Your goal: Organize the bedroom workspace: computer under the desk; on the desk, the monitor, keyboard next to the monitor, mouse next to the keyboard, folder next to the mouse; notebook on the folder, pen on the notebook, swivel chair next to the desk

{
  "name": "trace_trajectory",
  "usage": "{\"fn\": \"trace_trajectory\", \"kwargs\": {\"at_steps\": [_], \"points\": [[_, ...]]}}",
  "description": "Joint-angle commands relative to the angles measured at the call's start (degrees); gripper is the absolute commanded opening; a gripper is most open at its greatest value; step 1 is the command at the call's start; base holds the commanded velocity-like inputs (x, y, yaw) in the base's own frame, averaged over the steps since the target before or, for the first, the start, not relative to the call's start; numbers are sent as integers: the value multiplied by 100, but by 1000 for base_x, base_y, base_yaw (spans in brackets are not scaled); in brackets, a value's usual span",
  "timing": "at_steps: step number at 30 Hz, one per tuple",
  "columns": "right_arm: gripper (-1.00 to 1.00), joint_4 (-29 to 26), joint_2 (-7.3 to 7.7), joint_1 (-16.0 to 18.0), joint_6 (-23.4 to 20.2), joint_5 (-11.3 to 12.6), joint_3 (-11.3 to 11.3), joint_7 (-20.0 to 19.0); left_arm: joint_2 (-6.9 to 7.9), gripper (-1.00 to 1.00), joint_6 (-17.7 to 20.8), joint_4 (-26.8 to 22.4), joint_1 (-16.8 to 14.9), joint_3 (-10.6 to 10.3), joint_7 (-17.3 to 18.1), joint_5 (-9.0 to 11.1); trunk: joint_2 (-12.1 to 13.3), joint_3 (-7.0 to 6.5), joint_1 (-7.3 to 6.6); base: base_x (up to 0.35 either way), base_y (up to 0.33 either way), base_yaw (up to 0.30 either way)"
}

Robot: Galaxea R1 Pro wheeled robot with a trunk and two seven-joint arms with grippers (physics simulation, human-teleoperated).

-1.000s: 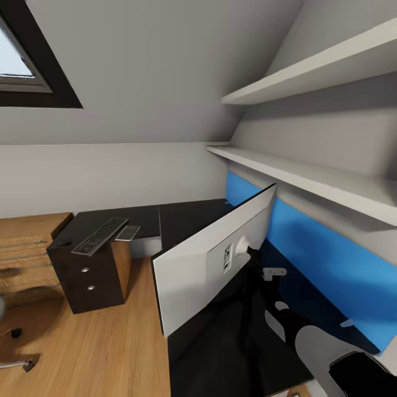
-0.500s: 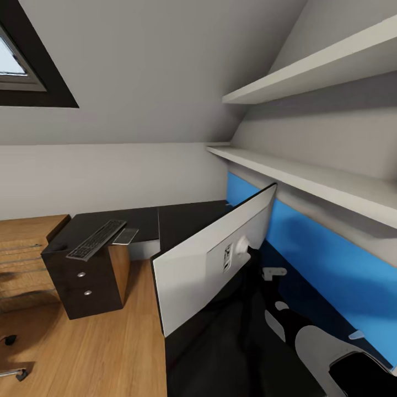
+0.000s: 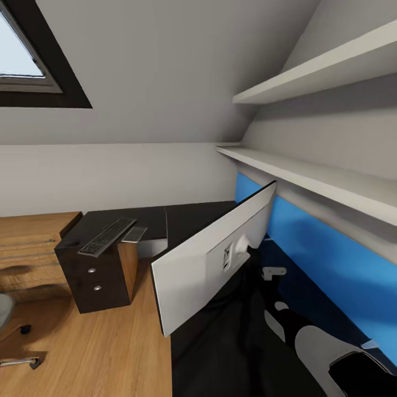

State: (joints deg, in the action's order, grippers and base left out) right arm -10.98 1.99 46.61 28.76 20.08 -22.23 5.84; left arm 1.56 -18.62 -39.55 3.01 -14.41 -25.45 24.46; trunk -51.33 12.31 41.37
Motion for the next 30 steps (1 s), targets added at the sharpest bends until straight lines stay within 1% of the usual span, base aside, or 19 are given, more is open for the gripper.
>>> {"fn": "trace_trajectory", "kwargs": {"at_steps": [1,4,10,11,15,16,17,18,20,21,23,24,25,26,28,30], "points": [[-100,-11,3,3,53,43,-12,32,10,100,-28,-9,-2,-45,-39,59,-6,5,1,0,-168,83],[-100,-13,1,-4,163,48,-14,25,11,100,-29,-9,-2,-45,-39,59,-6,5,1,0,-161,24],[-100,-17,-76,-10,219,39,-11,26,11,100,-36,-9,-2,-44,-39,59,-6,5,1,0,-118,5],[-100,-18,-86,-11,293,33,-10,24,11,100,-36,-9,-2,-44,-41,59,-6,5,1,0,-137,1],[-100,-25,-92,-11,240,46,-6,63,34,100,-43,-31,-2,-37,-44,59,-6,5,1,0,-105,0],[-100,-29,-93,-11,136,54,-3,76,70,100,-44,-41,-2,23,-31,59,-6,5,1,0,-25,0],[-100,-46,-94,-11,-182,61,-2,91,132,100,-43,-82,-2,408,6,59,-6,5,1,0,-5,0],[-100,-50,-94,-11,-261,63,5,92,142,100,-41,-134,-2,600,18,56,-6,5,1,0,-3,0],[-100,-52,-89,-11,-317,81,66,96,169,100,-24,-240,-2,859,27,52,-6,5,1,0,-1,0],[-100,-53,-88,-11,-327,119,108,95,219,100,-17,-279,-2,946,28,51,-6,5,1,0,0,0],[-100,-48,-86,-11,-337,227,161,92,379,100,7,-359,-2,1083,30,60,-6,5,1,0,0,0],[-100,-46,-86,-11,-334,247,168,91,425,100,12,-373,-2,1111,30,63,-6,5,1,0,0,0],[-100,-35,-90,-11,-319,287,175,87,557,100,23,-401,-2,1192,34,74,-6,5,1,0,0,0],[-100,-31,-91,-11,-312,300,178,86,633,100,27,-415,-2,1252,36,86,-6,5,1,0,0,0],[-100,-29,-92,-11,-306,310,181,85,711,100,30,-430,-2,1340,38,110,-6,5,1,0,0,0],[-100,-26,-90,-11,-306,316,182,85,760,100,31,-441,-2,1414,39,127,-6,5,1,0,0,0]]}}
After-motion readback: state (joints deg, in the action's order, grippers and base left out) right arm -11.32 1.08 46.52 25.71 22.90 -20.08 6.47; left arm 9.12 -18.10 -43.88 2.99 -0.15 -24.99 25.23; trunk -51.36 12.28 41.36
